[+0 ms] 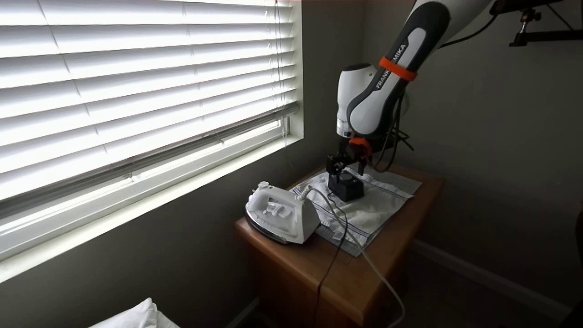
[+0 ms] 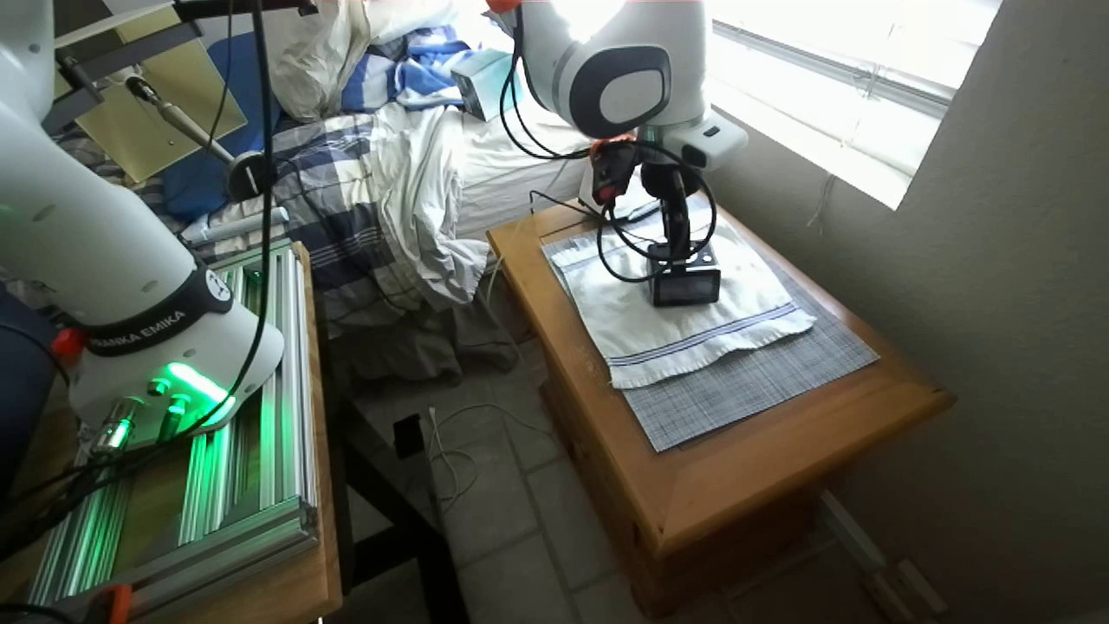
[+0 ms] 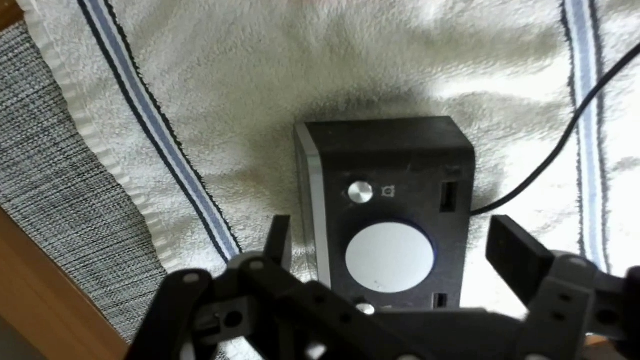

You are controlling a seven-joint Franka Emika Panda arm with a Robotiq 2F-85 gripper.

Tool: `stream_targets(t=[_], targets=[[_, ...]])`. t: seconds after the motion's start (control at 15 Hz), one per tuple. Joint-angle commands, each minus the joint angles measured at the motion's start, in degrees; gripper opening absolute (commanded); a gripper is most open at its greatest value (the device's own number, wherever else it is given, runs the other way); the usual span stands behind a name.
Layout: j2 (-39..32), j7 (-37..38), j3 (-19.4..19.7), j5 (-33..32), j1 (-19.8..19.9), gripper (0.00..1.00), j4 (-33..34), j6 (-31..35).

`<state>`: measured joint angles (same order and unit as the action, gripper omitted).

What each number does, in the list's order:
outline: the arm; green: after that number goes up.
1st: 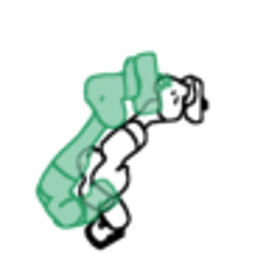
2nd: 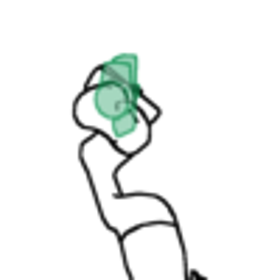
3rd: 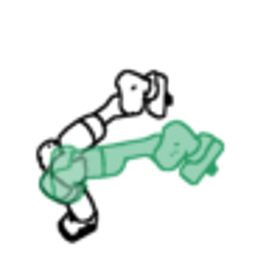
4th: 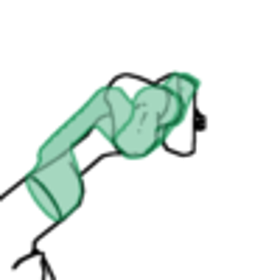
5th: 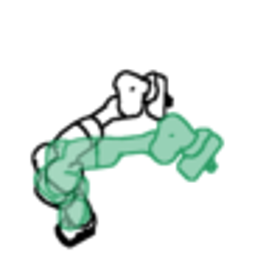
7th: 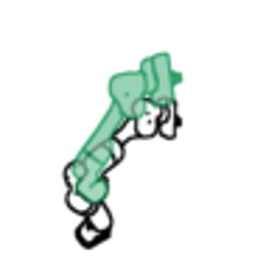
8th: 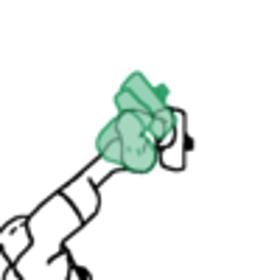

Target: Put the speaker behind the iron

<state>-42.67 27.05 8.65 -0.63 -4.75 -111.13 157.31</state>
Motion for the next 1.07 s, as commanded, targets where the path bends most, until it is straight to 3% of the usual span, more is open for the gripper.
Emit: stream_targets(t=[0.0, 0.8, 0.87, 1.0], targets=[[-3.2, -2.1, -0.7, 2.8, 0.8, 1.0, 3.6, 0.4], [-8.6, -1.4, 1.3, 2.3, -0.6, 1.0, 8.3, -0.8], [-8.9, -1.1, 1.8, 2.1, -0.9, 0.83, 8.5, -0.7], [-9.2, -0.8, 2.4, 1.8, -1.5, 0.66, 8.9, -0.6]])
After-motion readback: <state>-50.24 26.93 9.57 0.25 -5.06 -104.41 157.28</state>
